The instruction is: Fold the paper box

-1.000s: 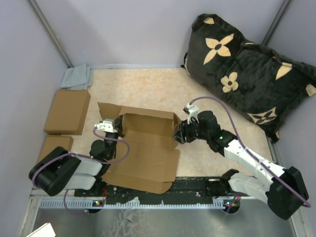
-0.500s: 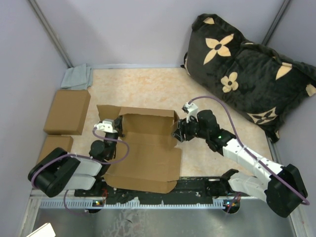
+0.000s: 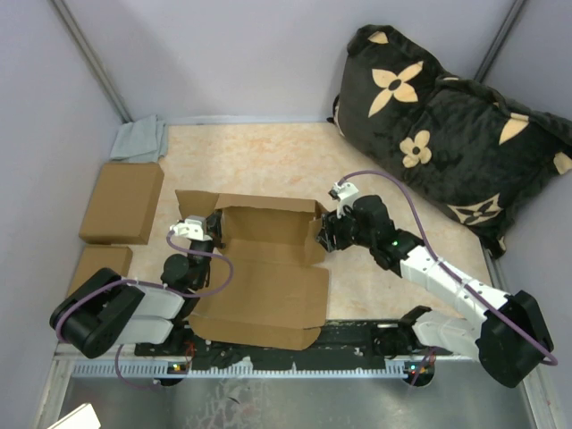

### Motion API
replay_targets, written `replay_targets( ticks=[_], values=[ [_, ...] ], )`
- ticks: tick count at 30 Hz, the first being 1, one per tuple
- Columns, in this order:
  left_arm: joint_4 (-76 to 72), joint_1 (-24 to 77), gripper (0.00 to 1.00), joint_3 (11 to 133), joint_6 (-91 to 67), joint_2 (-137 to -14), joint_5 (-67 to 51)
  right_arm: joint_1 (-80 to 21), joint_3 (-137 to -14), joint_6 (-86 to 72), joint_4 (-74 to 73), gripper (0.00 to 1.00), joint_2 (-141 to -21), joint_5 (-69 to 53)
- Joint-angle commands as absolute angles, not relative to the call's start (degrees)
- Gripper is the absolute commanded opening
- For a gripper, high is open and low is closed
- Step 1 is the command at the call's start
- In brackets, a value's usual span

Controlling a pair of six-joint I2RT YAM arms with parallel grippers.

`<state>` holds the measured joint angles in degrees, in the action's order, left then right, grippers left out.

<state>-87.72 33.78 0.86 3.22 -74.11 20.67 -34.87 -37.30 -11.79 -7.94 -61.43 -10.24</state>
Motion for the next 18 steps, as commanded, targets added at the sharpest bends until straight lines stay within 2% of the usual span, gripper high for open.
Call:
replay_targets(
  ticks=[1, 10, 15, 18],
  values=[
    [-100.4, 34.3, 0.0, -2.5, 1.6, -73.5, 19.3, -35.2, -39.6, -10.5, -3.7, 0.53, -61.3, -9.7],
    [-99.2, 34.4, 0.0, -2.5, 1.2, -72.5, 18.6, -35.2, -38.4, -14.2, 5.9, 0.51, -65.0, -17.0],
    [-97.9, 34.7, 0.0, -2.7, 0.6, -71.6, 18.5, -37.4, -39.7, -14.3, 6.4, 0.49, -67.2, -12.7],
    [-97.3, 34.9, 0.0, -2.8, 0.7, -71.0, 18.6, -40.1, -40.9, -14.6, 5.8, 0.48, -69.3, -4.5]
  ],
)
